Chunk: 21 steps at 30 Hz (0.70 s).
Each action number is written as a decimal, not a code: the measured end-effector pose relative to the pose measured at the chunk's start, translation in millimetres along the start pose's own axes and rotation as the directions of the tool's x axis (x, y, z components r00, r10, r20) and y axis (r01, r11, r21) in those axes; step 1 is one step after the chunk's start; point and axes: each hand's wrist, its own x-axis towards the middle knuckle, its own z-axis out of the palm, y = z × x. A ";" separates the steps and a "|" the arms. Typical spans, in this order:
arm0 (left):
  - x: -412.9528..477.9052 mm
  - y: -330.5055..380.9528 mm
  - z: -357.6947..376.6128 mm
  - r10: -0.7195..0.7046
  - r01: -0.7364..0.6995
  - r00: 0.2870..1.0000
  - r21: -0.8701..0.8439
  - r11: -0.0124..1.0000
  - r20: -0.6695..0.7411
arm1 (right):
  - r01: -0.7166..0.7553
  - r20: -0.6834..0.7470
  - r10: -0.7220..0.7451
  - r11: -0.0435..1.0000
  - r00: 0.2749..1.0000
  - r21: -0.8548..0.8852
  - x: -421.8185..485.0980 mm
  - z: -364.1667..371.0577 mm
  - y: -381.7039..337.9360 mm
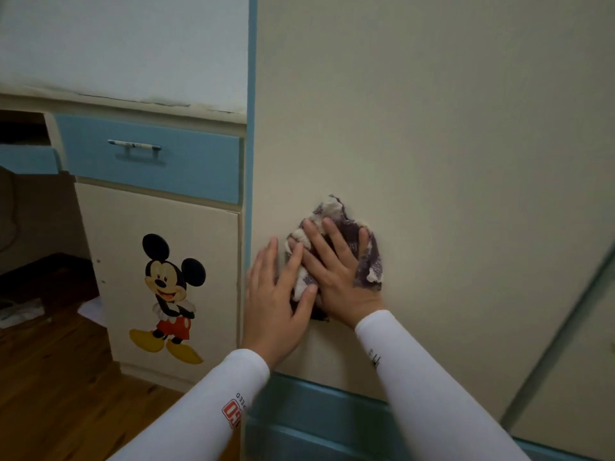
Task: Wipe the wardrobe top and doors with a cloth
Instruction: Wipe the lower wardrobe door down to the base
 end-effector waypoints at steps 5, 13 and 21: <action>6.8 36.7 27.7 0.146 -0.160 0.982 0.119 0.980 0.119 | -0.160 -0.038 0.156 0.976 0.987 -0.149 -32.3 -30.3 57.2; 6.9 56.1 55.2 0.132 -0.165 0.982 0.277 0.947 0.134 | -0.400 -0.051 0.400 0.883 0.915 -0.246 -57.0 -84.5 144.4; 6.3 52.0 66.8 0.122 -0.152 0.984 0.251 0.956 0.128 | -0.598 -0.091 0.592 0.779 0.801 -0.191 -78.3 -101.6 167.2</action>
